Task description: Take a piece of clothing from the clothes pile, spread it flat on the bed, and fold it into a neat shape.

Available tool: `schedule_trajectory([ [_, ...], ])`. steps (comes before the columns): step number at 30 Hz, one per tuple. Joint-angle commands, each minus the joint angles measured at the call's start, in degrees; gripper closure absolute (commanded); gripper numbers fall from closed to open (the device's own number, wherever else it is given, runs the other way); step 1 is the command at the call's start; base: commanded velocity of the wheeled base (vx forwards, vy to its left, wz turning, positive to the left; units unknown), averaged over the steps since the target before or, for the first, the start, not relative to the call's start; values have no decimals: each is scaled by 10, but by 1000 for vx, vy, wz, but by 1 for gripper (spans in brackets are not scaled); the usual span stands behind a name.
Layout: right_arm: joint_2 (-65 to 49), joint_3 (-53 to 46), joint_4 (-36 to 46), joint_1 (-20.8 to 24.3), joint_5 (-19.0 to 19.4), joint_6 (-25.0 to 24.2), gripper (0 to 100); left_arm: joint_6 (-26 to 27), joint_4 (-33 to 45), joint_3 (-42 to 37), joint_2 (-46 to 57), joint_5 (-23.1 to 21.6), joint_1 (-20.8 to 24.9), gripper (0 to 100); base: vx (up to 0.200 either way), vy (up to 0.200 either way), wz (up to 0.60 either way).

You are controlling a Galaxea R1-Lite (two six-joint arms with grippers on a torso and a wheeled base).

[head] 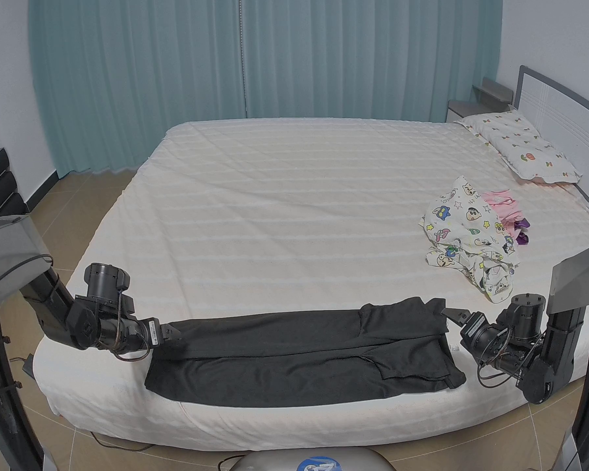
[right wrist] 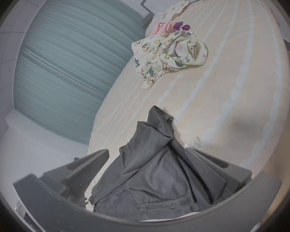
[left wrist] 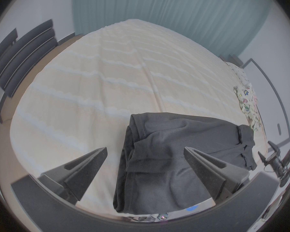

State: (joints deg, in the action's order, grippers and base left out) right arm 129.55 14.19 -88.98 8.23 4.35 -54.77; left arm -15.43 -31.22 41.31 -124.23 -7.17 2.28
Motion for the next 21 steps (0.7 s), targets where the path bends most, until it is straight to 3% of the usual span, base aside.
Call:
schedule_trajectory([
  [1,3,0,-9,0,0,0,0,17,-47,-2,-79,0,11,0,0,0,0],
  [14,3,0,-9,2,0,0,0,22,-58,-2,-80,1,28,0,0,0,0],
  [15,3,0,-9,3,0,0,0,22,-58,-2,-80,2,28,100,0,0,0],
  [21,4,0,-9,5,0,-1,0,21,-60,-3,-76,5,28,100,0,0,0],
])
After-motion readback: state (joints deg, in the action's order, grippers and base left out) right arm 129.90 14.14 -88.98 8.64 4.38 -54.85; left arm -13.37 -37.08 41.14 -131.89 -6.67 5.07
